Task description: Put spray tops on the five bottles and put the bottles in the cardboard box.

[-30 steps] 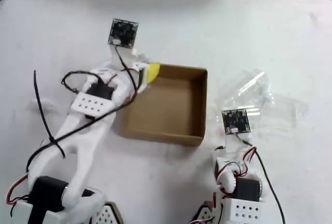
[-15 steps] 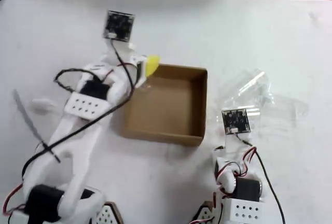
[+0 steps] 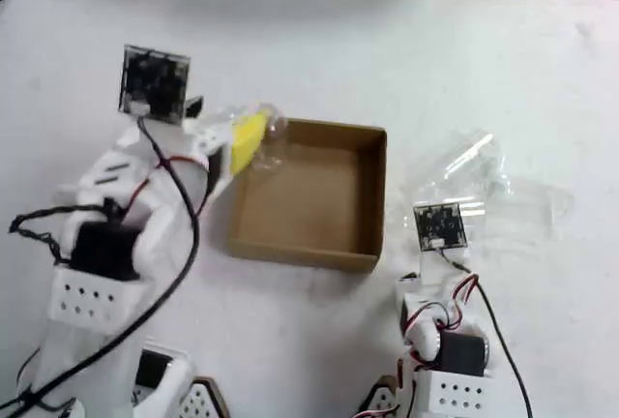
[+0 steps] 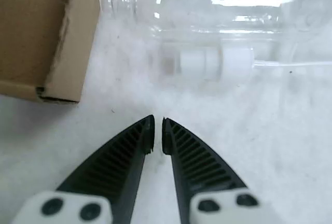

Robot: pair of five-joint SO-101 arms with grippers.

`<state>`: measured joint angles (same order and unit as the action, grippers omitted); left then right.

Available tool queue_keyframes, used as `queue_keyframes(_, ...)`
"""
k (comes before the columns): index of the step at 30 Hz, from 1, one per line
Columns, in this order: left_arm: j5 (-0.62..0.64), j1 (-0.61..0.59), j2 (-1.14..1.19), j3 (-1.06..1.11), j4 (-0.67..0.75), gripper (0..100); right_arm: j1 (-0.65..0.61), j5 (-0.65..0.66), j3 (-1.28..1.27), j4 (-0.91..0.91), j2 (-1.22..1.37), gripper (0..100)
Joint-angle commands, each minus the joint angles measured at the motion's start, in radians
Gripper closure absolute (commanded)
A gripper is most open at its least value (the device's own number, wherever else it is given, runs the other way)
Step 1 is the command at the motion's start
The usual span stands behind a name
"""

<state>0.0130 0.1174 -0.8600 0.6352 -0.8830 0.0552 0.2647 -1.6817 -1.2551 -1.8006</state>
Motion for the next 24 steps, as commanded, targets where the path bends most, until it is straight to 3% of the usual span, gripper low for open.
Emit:
queue_keyframes(1, -0.123, -0.062, -0.054, -0.031, -0.138, 73, 0.012, 0.011, -0.009, -0.005, 0.001, 98.2)
queue_keyframes(5, -0.175, -0.153, -0.013, -0.021, -0.212, 73, 0.012, 0.011, -0.009, -0.005, 0.001, 98.2)
queue_keyframes(10, -0.167, -0.143, 0.131, 0.006, -0.212, 73, 0.012, 0.011, -0.009, -0.005, 0.001, 98.2)
queue_keyframes(16, -0.063, -0.079, 0.381, -0.083, -0.264, 73, 0.012, 0.011, -0.009, -0.005, 0.001, 98.2)
queue_keyframes(24, 0.04, -0.09, 0.773, -0.25, -0.318, 73, 0.012, 0.011, -0.009, -0.005, 0.001, 98.2)
